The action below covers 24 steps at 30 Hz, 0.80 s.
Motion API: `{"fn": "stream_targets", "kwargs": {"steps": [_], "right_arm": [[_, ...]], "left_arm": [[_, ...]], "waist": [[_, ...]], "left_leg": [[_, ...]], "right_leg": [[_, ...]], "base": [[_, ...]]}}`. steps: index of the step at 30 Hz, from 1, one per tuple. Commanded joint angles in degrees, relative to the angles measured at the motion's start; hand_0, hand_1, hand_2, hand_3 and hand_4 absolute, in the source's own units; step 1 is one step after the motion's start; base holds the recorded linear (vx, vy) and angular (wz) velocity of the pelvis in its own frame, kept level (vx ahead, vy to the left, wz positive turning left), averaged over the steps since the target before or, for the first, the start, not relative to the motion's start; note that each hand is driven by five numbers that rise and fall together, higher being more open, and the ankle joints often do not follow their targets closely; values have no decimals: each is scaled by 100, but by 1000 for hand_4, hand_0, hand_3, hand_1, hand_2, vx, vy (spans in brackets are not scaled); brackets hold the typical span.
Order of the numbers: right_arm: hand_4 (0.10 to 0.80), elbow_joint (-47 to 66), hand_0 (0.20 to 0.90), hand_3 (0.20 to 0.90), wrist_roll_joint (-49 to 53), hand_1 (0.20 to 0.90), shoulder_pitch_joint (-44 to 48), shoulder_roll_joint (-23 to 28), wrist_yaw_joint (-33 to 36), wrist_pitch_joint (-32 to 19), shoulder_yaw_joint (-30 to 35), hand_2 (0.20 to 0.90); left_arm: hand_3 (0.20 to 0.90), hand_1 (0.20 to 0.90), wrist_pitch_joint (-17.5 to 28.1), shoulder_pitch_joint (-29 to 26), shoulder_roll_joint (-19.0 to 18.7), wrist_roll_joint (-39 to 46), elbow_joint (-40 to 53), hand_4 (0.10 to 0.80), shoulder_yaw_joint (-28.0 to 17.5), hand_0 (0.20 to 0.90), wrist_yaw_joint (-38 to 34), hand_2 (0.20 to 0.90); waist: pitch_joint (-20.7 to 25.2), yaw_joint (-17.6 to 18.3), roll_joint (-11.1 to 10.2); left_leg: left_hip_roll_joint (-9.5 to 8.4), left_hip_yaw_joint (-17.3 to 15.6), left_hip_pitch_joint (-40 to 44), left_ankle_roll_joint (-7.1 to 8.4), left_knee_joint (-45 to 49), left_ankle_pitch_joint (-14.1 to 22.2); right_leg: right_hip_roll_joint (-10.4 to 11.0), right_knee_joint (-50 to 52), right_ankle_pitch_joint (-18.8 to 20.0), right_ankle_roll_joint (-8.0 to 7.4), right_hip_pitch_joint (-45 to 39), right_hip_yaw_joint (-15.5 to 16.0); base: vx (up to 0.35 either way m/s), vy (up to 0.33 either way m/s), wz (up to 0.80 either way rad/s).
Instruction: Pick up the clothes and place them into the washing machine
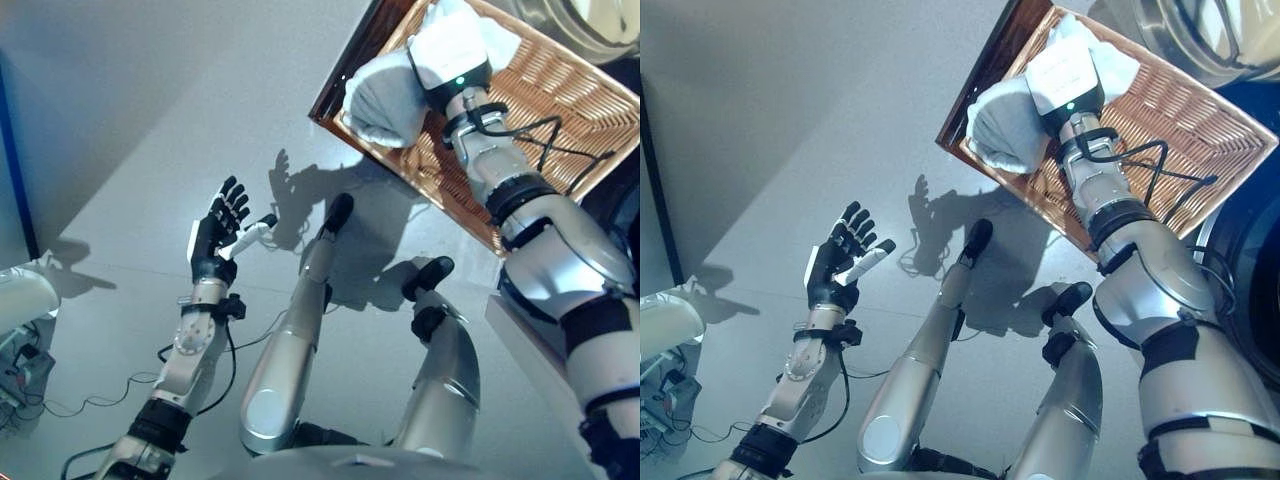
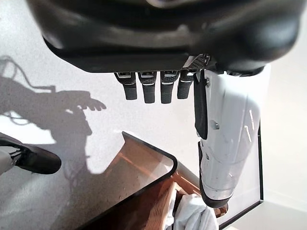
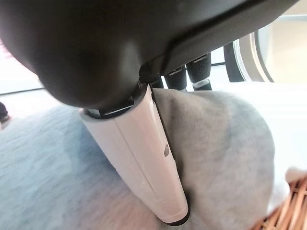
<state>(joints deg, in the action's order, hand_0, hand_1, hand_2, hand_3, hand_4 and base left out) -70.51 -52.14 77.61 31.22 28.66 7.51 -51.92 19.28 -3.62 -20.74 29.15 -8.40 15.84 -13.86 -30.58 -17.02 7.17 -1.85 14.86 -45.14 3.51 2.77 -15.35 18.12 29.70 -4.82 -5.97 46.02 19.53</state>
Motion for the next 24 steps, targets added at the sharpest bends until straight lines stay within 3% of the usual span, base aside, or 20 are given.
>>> {"fn": "stream_targets", "kwargs": {"steps": [1,14,21,24], "right_arm": [[300,-115,200,200,341,200,369,532,-66,267,-160,200],[300,-52,200,200,356,200,305,623,14,265,-128,200],[300,234,200,200,716,200,71,569,218,187,284,200],[300,491,200,200,1011,200,-58,533,339,119,633,200]], "left_arm": [[900,900,513,276,-343,-32,686,800,-175,900,-67,900],[900,900,483,313,-358,-18,642,800,-132,900,-12,900],[900,900,434,234,-261,-52,455,800,-110,900,-60,900],[900,900,418,136,-235,-96,322,800,-119,900,-114,900]], "waist": [[79,-154,206],[79,-90,197],[79,44,132],[79,112,114]], "left_leg": [[-230,-292,-112,61,20,391],[-228,-349,101,41,41,419],[-189,-501,485,19,73,508],[-164,-570,544,-6,123,425]], "right_leg": [[-64,-757,166,-160,-315,-355],[-88,-803,189,-169,-488,-424],[-87,-933,240,-174,-878,-486],[-123,-1070,442,-137,-1008,-458]], "base": [[0,0,0],[0,0,0],[15,11,-5],[-56,49,-9]]}}
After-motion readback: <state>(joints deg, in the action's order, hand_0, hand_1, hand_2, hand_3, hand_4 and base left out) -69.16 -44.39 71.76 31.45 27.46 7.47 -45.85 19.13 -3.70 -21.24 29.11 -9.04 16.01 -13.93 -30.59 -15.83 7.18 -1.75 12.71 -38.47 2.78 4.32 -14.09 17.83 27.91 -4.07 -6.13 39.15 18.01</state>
